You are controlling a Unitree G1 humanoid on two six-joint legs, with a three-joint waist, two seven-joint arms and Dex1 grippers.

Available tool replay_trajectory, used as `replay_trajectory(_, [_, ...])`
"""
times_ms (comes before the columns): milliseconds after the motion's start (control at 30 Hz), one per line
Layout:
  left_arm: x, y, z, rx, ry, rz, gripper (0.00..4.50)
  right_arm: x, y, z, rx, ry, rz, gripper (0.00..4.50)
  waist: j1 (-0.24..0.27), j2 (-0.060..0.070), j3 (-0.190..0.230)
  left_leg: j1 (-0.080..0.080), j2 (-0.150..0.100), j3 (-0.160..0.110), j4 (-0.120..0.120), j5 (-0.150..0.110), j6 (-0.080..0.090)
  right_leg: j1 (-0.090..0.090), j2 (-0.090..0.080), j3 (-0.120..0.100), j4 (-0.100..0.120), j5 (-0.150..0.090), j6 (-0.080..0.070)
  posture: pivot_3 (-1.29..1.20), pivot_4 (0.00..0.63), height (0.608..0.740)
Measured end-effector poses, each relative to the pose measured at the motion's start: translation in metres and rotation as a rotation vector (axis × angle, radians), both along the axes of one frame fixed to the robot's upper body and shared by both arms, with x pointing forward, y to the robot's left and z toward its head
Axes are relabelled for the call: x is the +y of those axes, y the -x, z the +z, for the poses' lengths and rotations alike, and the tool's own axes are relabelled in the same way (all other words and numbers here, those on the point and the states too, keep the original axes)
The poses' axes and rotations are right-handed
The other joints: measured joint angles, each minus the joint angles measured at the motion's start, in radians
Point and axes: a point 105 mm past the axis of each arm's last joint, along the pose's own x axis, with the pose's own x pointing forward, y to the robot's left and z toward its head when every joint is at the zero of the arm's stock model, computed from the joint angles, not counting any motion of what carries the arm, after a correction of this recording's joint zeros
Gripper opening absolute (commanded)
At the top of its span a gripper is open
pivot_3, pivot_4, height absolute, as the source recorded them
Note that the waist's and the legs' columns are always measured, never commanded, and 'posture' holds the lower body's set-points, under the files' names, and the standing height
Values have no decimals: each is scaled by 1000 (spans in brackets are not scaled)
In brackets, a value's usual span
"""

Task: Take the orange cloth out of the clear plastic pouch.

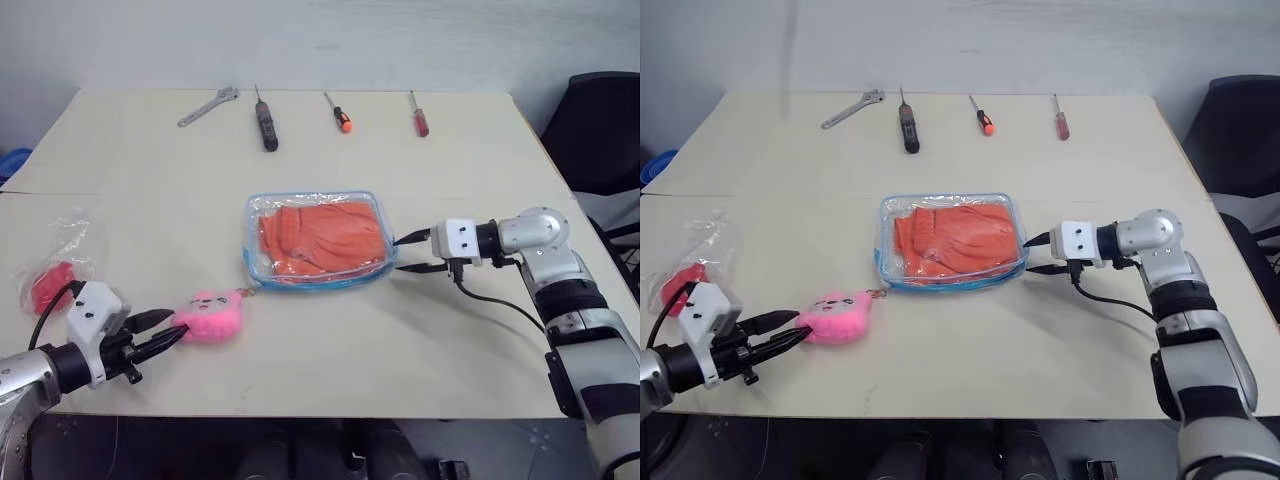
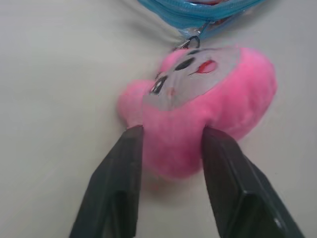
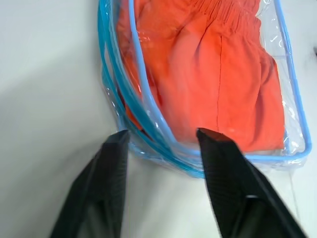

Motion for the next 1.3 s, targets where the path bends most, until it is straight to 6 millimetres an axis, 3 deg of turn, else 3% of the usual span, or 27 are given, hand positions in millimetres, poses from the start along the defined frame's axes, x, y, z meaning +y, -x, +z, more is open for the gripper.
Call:
replay_trajectory(33, [5, 0, 5, 7, 21, 21, 2350, -4, 6, 0, 30, -52, -28, 3440, 2, 0, 0, 0, 0, 0, 0, 0, 0, 0, 0, 0, 0, 0, 0, 0, 150, 740])
replay_trajectory(100, [13, -4, 38, -40, 83, 27, 2350, -9, 15, 7, 79, -122, -67, 4061, 6, 0, 0, 0, 0, -1, 0, 0, 0, 0, 0, -1, 0, 0, 0, 0, 150, 740])
replay_trajectory(167, [-1, -12, 63, -83, 107, -48, 2350, -8, 29, 8, 168, -160, -82, 4061, 16, 0, 0, -1, 0, -2, 0, 0, 0, 0, 0, -1, 0, 0, 0, 0, 150, 740])
replay_trajectory(267, [-46, -26, 83, -151, -33, -247, 2350, 6, 58, 5, 323, -224, -57, 4061, 32, 1, 0, -1, -2, -4, 0, -1, 0, 1, -2, -2, -1, 0, 0, 0, 150, 740])
replay_trajectory(367, [-75, -34, 58, -141, -208, -392, 2350, 19, 76, 4, 407, -257, -43, 4061, 21, 5, -2, 0, -3, -1, -3, -1, 1, 0, -2, 0, -1, 0, 0, 0, 150, 740])
replay_trajectory(500, [-81, -57, 28, -168, -380, -450, 2350, 25, 85, -2, 446, -266, -68, 4061, 12, 5, -2, 0, -1, 0, -4, 0, -1, -1, 1, 0, -2, 0, 0, 0, 150, 740])
replay_trajectory(600, [-79, -71, 22, -210, -455, -460, 2350, 28, 88, -3, 459, -278, -78, 4061, 15, 5, -2, 0, -1, 0, -4, 0, -1, -1, 1, 0, -2, 0, 0, 0, 150, 740])
replay_trajectory(733, [-93, -95, 22, -301, -471, -460, 2350, 32, 91, -3, 451, -295, -90, 4061, 20, 4, -2, -1, -2, -1, -2, 0, 0, -1, 1, 0, -1, 1, 1, 0, 150, 740])
replay_trajectory(900, [-97, -101, 18, -309, -444, -453, 2350, 32, 95, -9, 461, -303, -115, 4061, 22, 4, -2, -2, -2, -1, -2, 0, 1, -1, 1, 0, 0, 1, 2, 0, 150, 740])
replay_trajectory(1000, [-99, -98, 14, -304, -433, -462, 1808, 33, 97, -13, 469, -312, -128, 4128, 22, 4, -2, -2, -2, -1, -2, 0, 1, -1, 1, 0, -1, 1, 2, 0, 150, 740])
replay_trajectory(1200, [-105, -96, 10, -298, -369, -471, 12, 32, 95, -13, 456, -317, -141, 4128, 30, 4, -2, -1, -2, -1, 1, 0, 1, -1, 1, 0, -1, 1, 2, 0, 150, 740])
replay_trajectory(1300, [-110, -95, 8, -279, -313, -462, 12, 31, 96, -16, 454, -313, -144, 4128, 33, 4, -2, -1, -2, 0, 1, 0, 1, 0, 1, 0, 0, 1, 2, 0, 150, 740])
